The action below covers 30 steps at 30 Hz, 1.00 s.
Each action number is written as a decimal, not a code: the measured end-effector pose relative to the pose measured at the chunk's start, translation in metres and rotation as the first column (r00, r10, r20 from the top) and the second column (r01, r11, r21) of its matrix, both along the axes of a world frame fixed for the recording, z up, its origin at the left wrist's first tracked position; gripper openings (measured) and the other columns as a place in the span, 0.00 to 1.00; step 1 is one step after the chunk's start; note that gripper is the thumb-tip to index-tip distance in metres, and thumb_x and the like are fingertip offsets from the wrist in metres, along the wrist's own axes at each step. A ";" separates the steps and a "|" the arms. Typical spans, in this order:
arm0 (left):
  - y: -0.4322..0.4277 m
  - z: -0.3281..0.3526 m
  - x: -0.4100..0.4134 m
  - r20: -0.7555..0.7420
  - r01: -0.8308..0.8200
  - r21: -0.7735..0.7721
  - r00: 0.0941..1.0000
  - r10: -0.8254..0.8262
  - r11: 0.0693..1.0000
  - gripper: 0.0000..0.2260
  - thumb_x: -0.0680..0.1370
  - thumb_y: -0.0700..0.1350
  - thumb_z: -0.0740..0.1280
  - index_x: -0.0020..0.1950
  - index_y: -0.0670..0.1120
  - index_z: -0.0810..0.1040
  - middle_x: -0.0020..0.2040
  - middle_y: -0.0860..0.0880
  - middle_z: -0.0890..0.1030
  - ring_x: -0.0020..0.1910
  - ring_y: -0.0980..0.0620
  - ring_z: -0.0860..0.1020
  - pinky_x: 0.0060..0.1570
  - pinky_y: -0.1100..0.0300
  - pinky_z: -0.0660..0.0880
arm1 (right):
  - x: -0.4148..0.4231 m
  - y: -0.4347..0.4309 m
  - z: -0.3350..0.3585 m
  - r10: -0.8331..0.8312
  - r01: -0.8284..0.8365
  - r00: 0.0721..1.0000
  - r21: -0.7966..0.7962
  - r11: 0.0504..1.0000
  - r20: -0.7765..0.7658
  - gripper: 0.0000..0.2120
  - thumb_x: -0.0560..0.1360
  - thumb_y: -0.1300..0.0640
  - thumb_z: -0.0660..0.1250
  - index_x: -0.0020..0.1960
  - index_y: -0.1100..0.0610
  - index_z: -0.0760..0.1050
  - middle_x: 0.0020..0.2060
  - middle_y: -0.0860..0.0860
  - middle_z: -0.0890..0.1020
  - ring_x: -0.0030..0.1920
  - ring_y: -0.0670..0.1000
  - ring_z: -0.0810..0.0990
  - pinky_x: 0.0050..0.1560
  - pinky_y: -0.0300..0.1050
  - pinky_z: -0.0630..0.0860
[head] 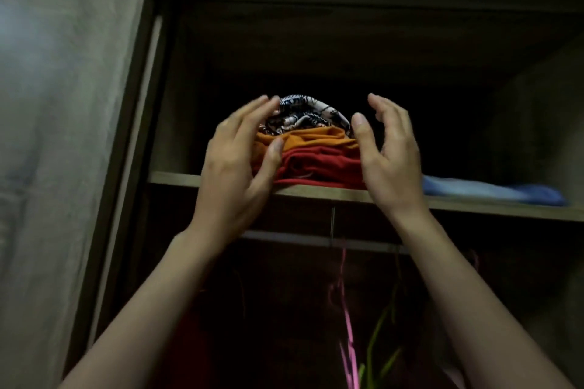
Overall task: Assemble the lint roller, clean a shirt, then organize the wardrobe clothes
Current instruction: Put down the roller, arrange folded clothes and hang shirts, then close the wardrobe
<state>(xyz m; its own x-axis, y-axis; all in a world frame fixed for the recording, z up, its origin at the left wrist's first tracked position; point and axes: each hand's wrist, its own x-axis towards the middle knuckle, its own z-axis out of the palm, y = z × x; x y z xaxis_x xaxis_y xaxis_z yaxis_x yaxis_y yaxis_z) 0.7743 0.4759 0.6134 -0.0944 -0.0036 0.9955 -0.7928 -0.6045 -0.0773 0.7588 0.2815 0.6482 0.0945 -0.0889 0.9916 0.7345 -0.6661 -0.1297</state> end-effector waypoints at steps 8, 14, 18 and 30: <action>0.016 0.068 0.022 -0.377 0.000 0.014 0.926 0.006 1.000 0.21 0.83 0.57 0.54 0.74 0.52 0.66 0.68 0.47 0.76 0.67 0.49 0.73 0.66 0.49 0.70 | 0.013 0.009 0.039 -0.119 0.101 0.925 -0.069 0.992 -0.360 0.24 0.81 0.40 0.46 0.53 0.56 0.73 0.50 0.54 0.78 0.58 0.55 0.76 0.49 0.43 0.64; 0.017 0.061 0.026 -0.500 0.022 0.103 0.865 0.033 0.994 0.21 0.82 0.62 0.51 0.72 0.58 0.68 0.66 0.48 0.78 0.66 0.47 0.74 0.64 0.51 0.69 | 0.013 0.014 0.029 -0.210 0.177 0.886 -0.115 0.977 -0.413 0.28 0.81 0.38 0.46 0.61 0.55 0.76 0.59 0.56 0.79 0.62 0.56 0.74 0.61 0.50 0.67; 0.020 0.061 0.028 -0.529 0.046 0.153 0.847 0.042 0.987 0.23 0.77 0.64 0.61 0.71 0.63 0.66 0.63 0.51 0.79 0.62 0.49 0.77 0.63 0.50 0.73 | 0.013 0.011 0.029 -0.204 0.152 0.883 -0.154 0.976 -0.423 0.25 0.76 0.32 0.52 0.53 0.48 0.78 0.49 0.48 0.82 0.54 0.52 0.77 0.60 0.58 0.71; 0.020 0.072 0.027 -0.448 0.170 0.206 0.892 -0.062 0.964 0.23 0.73 0.47 0.73 0.67 0.59 0.74 0.53 0.58 0.81 0.52 0.61 0.79 0.54 0.66 0.74 | 0.020 0.015 0.036 -0.076 0.067 0.938 -0.038 0.997 -0.339 0.11 0.72 0.47 0.71 0.53 0.49 0.82 0.42 0.45 0.83 0.46 0.45 0.80 0.42 0.37 0.73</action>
